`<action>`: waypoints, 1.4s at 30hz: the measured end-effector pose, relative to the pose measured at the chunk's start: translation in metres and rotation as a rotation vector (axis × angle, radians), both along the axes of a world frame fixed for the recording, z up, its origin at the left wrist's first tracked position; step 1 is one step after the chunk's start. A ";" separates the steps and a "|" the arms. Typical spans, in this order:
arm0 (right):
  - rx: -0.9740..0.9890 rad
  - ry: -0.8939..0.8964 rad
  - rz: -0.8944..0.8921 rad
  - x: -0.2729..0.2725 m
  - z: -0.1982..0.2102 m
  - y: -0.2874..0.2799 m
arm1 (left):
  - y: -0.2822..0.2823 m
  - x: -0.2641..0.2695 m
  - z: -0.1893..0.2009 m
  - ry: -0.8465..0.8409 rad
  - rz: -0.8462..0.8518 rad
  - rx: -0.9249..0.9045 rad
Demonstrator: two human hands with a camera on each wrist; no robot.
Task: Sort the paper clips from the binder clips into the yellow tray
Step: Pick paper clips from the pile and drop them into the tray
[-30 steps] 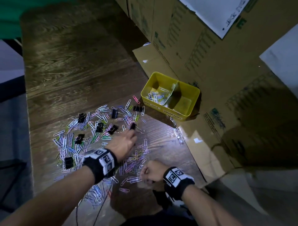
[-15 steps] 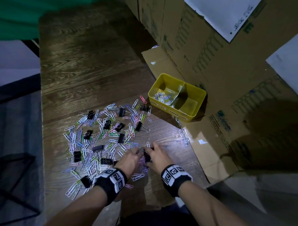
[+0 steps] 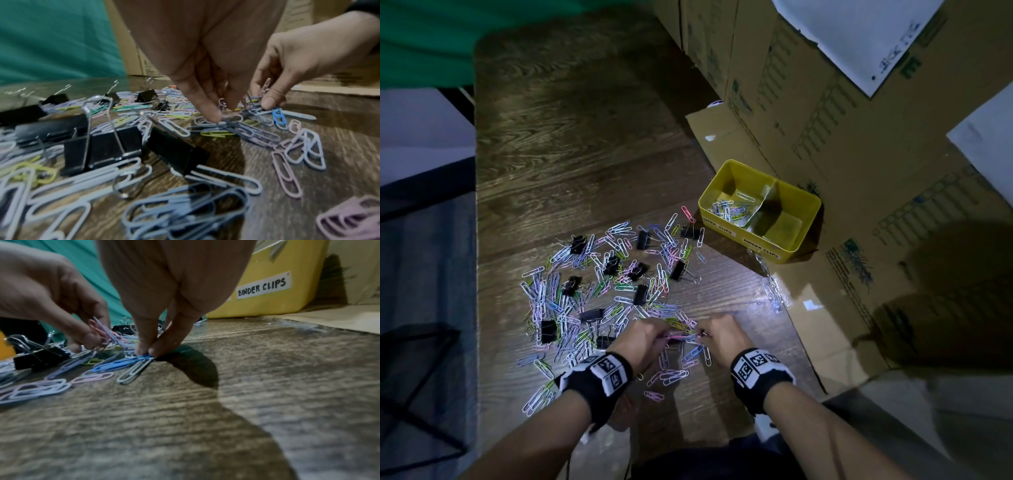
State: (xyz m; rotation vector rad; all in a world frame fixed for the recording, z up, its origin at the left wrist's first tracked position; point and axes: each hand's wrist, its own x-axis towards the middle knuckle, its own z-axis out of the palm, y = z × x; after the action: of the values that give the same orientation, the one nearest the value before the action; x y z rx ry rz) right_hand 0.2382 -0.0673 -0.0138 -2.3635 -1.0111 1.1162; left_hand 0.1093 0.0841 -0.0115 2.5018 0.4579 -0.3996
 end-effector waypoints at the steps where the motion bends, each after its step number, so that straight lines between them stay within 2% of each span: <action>1: 0.024 0.008 -0.012 0.000 -0.001 -0.001 | 0.003 0.000 0.002 0.000 0.045 -0.033; 7: 0.143 0.095 -0.115 0.006 0.004 -0.008 | 0.017 -0.001 0.011 -0.040 0.324 -0.293; 11: 0.188 0.206 -0.289 0.010 0.003 -0.011 | 0.027 0.000 0.017 -0.077 0.494 -0.498; 17: 0.387 0.323 -0.499 0.024 0.027 -0.017 | 0.041 0.018 0.053 -0.170 0.654 -0.732; 20: 0.496 0.372 -0.616 0.033 0.046 -0.020 | 0.044 0.048 0.080 -0.255 0.636 -0.795; 23: 0.626 0.347 -0.730 0.044 0.071 -0.018 | 0.046 0.098 0.106 -0.369 0.624 -0.861; 27: 0.802 0.318 -0.803 0.063 0.106 -0.008 | 0.048 0.174 0.119 -0.490 0.680 -0.977; 31: 0.887 0.273 -0.808 0.088 0.127 0.001 | 0.047 0.231 0.107 -0.440 0.672 -0.889; 34: 0.868 0.192 -0.820 0.111 0.131 0.012 | 0.048 0.251 0.078 -0.300 0.503 -0.599; 37: 0.742 0.068 -0.838 0.141 0.118 0.026 | 0.050 0.250 0.060 -0.211 0.347 -0.341; 39: 0.628 -0.047 -0.794 0.162 0.105 0.036 | 0.046 0.240 0.064 -0.318 0.357 -0.328; 42: 0.413 -0.264 -0.607 0.186 0.092 0.055 | 0.046 0.212 0.068 -0.441 0.448 -0.460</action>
State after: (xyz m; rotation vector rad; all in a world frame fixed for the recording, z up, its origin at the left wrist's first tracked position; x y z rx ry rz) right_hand 0.4242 -0.0126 0.0778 -2.2595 -0.4664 0.3420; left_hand 0.3214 0.1304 0.0566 1.8921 0.6389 0.2032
